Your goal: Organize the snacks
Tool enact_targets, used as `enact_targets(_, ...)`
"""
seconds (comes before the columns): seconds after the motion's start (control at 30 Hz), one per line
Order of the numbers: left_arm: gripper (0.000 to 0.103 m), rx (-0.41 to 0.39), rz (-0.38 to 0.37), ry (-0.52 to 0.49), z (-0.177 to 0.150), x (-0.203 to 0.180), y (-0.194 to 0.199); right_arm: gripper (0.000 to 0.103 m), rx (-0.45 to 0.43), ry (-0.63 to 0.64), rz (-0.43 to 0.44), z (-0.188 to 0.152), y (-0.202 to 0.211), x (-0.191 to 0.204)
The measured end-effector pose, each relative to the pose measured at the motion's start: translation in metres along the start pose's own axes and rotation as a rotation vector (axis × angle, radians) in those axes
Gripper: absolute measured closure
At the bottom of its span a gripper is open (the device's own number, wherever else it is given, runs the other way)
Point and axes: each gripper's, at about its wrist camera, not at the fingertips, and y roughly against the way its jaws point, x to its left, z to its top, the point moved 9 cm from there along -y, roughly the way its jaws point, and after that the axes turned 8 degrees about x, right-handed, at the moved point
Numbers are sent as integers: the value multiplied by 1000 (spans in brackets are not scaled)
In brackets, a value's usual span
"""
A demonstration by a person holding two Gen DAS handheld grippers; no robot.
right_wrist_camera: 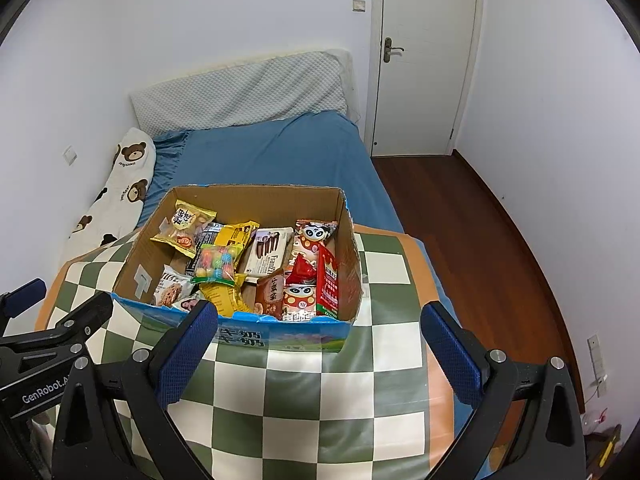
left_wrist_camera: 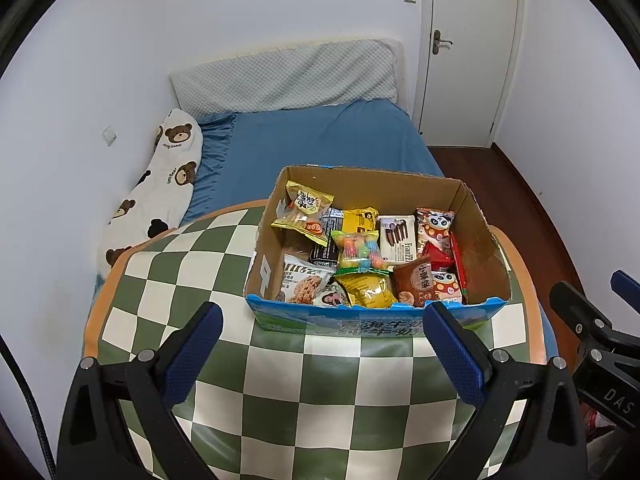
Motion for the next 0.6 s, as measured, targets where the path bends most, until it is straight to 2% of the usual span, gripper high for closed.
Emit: enact_targets(0.6, 0, -9, 0, -5, 2, -1, 4, 0, -2, 3, 6, 4, 0, -1)
